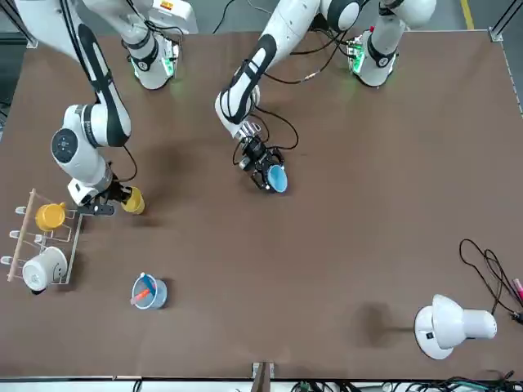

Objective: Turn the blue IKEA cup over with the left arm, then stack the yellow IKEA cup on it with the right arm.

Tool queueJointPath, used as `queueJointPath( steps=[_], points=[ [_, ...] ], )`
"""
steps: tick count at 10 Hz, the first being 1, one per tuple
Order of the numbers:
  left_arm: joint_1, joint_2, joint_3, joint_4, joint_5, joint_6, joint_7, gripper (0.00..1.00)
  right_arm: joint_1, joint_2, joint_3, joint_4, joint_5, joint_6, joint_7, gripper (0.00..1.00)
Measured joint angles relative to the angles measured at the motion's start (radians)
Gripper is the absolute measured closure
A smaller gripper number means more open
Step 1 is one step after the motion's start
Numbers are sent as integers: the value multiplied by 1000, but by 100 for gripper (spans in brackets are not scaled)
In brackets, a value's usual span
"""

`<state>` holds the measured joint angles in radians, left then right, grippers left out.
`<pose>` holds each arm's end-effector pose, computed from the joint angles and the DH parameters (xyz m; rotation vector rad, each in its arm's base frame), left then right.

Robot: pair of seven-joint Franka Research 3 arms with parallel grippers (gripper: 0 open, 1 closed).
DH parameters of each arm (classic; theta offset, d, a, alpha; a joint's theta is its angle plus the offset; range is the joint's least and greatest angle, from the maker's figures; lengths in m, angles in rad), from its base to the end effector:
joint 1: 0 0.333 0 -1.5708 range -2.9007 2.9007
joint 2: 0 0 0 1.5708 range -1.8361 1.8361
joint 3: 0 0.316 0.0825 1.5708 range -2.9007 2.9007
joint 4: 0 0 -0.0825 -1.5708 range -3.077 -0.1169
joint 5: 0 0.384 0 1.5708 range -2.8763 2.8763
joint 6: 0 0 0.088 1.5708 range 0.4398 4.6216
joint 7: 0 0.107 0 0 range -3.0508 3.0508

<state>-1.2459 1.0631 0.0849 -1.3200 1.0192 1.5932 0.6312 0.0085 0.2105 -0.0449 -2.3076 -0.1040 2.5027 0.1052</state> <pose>0.3374 -0.5805 0.0974 -0.7859 1.7468 0.4583 0.5239 -0.0186 0.2529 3.0691 -0.0870 -0.0201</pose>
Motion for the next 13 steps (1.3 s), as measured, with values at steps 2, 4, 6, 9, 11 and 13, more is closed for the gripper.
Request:
queueJointPath(
  steps=[2, 4, 6, 9, 11, 13],
  points=[
    [-1, 0, 4, 12, 0, -6, 0, 23, 4, -23, 5, 42, 0, -82, 14, 96],
    [-2, 0, 6, 15, 0, -7, 0, 2, 15, -43, 11, 86, 48, -150, 23, 96],
    [-2, 0, 6, 16, 0, -7, 0, 2, 20, -51, 13, 109, 67, -179, 24, 96],
    [-4, -1, 8, 30, 0, -7, 0, 1, 21, -51, 13, 110, 68, -182, 24, 96],
    [-8, -21, 7, 42, 0, -17, 0, 1, 23, -51, 14, 110, 68, -182, 24, 96],
    [-20, -56, 4, 43, -7, -26, 2, 1, 23, -51, 14, 110, 68, -182, 24, 96]
  ],
)
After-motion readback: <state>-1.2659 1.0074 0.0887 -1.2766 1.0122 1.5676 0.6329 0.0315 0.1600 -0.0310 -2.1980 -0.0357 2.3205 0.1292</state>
